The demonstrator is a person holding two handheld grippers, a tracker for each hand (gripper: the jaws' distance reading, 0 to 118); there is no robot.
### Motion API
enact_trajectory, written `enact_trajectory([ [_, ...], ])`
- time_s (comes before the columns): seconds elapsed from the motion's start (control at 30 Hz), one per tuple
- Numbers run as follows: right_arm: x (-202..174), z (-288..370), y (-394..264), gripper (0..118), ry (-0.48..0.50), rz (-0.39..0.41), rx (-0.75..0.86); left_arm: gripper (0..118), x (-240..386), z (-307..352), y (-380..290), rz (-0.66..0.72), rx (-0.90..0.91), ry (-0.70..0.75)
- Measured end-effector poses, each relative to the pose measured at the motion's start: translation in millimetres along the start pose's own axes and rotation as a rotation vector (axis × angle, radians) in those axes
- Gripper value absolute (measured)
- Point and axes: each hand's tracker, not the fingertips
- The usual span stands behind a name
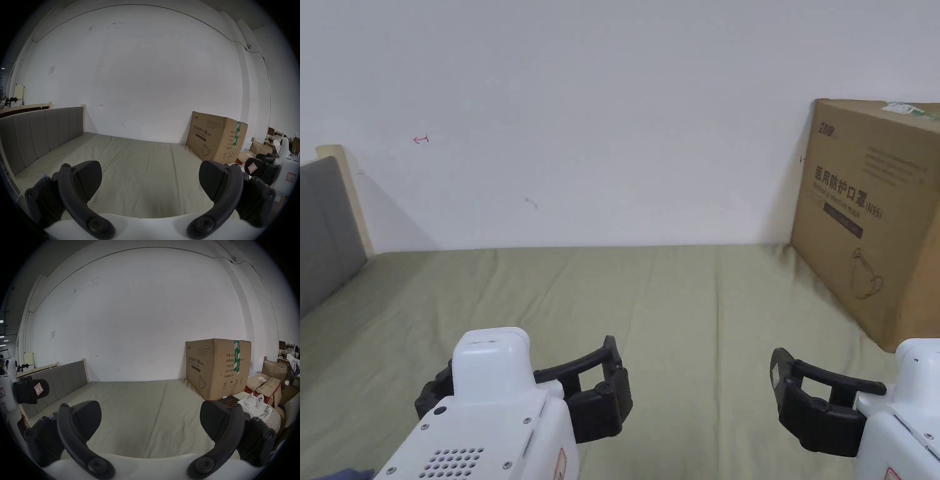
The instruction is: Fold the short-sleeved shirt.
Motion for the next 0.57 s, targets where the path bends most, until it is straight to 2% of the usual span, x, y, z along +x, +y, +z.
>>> enact_trajectory([
  [0.27,-1.3,-0.7,-2.0,118,0.002,-0.001,-0.012,118,-2.4,2.4,-3.1,0.06,-0.005,-0.045],
  [0.57,-0.9,-2.8,-5.0,118,0.002,-0.013,-0.016,118,-6.4,-4.1,-7.2,0.078,-0.04,-0.034],
])
